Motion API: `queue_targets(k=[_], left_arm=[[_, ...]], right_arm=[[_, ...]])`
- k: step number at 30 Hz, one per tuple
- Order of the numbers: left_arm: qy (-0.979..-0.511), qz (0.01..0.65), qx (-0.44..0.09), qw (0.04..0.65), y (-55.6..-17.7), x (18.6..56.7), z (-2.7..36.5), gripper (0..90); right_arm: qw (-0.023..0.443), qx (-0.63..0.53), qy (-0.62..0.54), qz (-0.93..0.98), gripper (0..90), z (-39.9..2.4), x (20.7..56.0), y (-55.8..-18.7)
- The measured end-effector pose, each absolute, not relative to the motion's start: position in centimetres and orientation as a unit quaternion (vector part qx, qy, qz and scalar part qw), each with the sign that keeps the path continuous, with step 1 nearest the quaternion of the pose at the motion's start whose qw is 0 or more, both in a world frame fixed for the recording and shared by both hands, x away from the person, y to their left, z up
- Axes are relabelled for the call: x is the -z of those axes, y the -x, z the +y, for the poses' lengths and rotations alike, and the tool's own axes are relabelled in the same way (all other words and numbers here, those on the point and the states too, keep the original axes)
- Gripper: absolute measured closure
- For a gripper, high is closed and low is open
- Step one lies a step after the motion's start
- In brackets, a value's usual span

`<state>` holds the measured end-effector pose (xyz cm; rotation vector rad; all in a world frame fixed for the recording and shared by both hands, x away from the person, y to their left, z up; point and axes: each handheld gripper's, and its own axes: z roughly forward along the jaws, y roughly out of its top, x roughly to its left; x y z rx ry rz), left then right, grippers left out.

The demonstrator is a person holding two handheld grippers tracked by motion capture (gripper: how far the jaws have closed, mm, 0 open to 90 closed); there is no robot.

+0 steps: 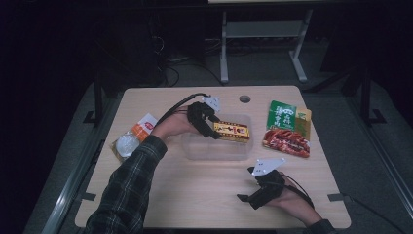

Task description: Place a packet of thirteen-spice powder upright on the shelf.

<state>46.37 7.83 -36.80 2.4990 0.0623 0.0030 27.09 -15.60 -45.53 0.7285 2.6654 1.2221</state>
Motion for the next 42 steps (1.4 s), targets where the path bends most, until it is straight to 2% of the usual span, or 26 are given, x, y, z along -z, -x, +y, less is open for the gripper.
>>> queue_targets(k=[28, 42], left_arm=[[-0.920, 0.017, -0.004, 0.392, -46.2, 35.1, 6.3, 31.8], [-0.913, 0.005, 0.002, 0.407, -46.2, 34.9, 3.5, 31.8]], right_arm=[[0.061, -0.404, -0.239, 0.881, 0.3, -15.6, 45.5, -27.1], [0.060, -0.406, -0.239, 0.880, 0.3, -15.5, 45.5, -27.1]])
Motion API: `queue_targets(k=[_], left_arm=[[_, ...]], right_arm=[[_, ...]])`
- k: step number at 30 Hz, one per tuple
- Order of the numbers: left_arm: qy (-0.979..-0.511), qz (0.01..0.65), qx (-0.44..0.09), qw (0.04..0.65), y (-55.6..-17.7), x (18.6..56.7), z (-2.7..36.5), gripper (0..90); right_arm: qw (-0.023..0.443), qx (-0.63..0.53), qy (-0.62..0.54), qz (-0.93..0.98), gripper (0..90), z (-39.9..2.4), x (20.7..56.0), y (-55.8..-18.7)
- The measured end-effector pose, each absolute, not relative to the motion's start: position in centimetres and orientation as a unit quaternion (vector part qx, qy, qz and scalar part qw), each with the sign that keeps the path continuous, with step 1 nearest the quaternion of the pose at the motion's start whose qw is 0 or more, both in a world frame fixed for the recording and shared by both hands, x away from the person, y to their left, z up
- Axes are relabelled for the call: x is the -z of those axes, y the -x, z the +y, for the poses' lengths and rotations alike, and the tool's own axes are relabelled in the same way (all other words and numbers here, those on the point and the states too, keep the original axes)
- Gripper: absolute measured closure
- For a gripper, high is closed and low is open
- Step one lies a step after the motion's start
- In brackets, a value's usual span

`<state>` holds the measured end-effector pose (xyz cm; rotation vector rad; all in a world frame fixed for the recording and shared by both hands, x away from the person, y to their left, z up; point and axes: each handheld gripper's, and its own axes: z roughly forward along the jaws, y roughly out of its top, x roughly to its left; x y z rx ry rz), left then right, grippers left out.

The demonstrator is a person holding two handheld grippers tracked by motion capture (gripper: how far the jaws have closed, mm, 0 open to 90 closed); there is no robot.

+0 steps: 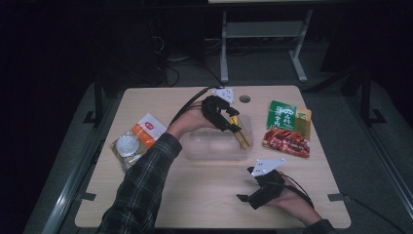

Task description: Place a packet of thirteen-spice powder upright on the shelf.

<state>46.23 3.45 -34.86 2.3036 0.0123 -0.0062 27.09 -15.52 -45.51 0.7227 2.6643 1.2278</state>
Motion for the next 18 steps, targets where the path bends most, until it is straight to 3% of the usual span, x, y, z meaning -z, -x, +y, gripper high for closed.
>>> queue_targets(k=[18], left_arm=[[-0.911, 0.010, 0.017, 0.412, -46.6, 36.7, 0.3, 31.8]], right_arm=[[0.059, -0.406, -0.234, 0.881, 0.3, -15.5, 45.5, -27.1]])
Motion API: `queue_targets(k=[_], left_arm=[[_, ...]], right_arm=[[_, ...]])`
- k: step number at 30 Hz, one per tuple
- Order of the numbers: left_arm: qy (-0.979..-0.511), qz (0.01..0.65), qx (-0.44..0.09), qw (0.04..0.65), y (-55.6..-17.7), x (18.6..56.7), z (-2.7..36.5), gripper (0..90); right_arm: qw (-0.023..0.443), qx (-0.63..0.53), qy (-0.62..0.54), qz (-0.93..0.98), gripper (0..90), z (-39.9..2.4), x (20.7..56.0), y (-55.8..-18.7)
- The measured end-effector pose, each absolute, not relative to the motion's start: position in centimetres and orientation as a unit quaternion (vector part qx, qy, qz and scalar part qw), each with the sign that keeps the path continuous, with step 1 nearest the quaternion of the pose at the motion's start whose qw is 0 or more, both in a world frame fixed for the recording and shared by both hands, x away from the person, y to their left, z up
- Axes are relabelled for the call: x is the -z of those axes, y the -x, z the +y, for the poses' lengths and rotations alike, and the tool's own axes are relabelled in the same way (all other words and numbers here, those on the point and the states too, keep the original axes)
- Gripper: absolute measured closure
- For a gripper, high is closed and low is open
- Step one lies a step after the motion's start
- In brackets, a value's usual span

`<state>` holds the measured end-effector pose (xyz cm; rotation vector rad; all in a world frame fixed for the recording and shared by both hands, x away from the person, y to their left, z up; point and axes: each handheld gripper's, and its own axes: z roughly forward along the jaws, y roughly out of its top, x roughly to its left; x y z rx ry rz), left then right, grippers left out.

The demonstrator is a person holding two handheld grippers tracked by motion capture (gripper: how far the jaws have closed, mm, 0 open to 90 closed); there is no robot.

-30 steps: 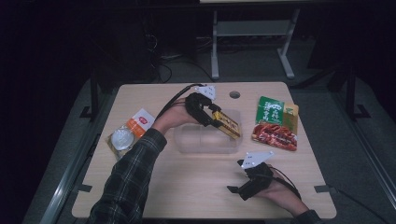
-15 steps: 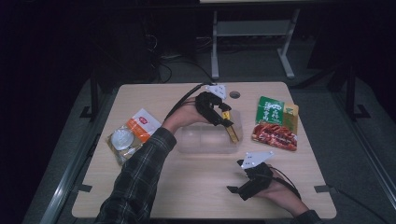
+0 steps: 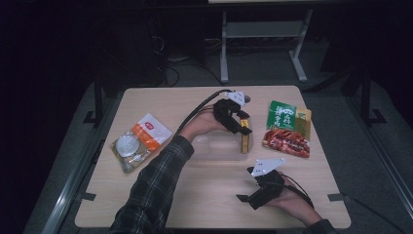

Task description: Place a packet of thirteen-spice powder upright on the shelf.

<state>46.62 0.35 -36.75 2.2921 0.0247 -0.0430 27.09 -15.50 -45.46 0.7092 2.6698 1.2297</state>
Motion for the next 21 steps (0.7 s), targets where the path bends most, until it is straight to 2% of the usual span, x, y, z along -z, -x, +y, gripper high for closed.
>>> queue_targets(k=[12, 21], left_arm=[[-0.904, 0.022, 0.031, 0.425, -46.4, 37.1, 0.3, 30.2], [-0.897, 0.038, 0.022, 0.439, -45.7, 36.0, 1.1, 19.2]], right_arm=[[0.058, -0.406, -0.235, 0.881, 0.3, -15.5, 45.5, -27.1], [0.059, -0.406, -0.236, 0.881, 0.3, -15.5, 45.5, -27.1]])
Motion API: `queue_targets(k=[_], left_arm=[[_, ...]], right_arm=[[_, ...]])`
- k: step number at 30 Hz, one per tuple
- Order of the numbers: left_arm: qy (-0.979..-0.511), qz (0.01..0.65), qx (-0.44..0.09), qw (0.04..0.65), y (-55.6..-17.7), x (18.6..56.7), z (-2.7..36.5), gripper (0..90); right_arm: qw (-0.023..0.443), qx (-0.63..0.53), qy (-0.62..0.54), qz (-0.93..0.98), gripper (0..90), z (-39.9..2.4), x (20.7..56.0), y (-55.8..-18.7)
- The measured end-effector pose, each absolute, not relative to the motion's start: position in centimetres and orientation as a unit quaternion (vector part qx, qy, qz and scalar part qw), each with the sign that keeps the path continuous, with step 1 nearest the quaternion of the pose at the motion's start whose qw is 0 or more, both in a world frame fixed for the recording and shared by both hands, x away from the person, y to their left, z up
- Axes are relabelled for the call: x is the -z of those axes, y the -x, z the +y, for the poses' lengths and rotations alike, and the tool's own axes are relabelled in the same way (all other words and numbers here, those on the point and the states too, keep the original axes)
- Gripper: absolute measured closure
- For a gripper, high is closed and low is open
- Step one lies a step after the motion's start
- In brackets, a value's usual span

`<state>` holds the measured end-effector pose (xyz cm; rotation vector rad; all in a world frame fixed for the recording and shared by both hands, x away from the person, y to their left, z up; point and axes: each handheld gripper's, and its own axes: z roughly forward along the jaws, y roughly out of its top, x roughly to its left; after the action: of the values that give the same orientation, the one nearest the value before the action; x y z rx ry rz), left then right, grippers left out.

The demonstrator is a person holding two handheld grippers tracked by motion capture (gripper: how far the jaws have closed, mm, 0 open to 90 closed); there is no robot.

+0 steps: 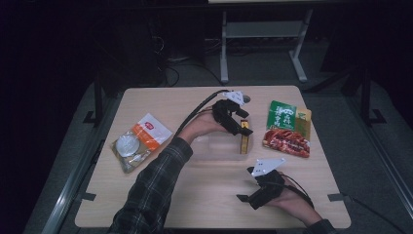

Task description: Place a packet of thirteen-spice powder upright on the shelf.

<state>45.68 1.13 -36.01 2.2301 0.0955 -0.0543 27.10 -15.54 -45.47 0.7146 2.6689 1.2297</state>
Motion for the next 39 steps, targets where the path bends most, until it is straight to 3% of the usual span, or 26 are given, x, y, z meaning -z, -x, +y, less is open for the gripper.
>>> queue_targets(k=[18, 39], left_arm=[[-0.901, 0.105, -0.007, 0.420, -42.4, 35.1, 6.5, 18.9], [-0.910, 0.126, -0.015, 0.396, -36.0, 37.0, 11.4, 19.0]], right_arm=[[0.059, -0.402, -0.238, 0.882, 0.3, -15.5, 45.5, -27.1], [0.062, -0.395, -0.243, 0.884, 0.3, -15.6, 45.7, -27.1]])
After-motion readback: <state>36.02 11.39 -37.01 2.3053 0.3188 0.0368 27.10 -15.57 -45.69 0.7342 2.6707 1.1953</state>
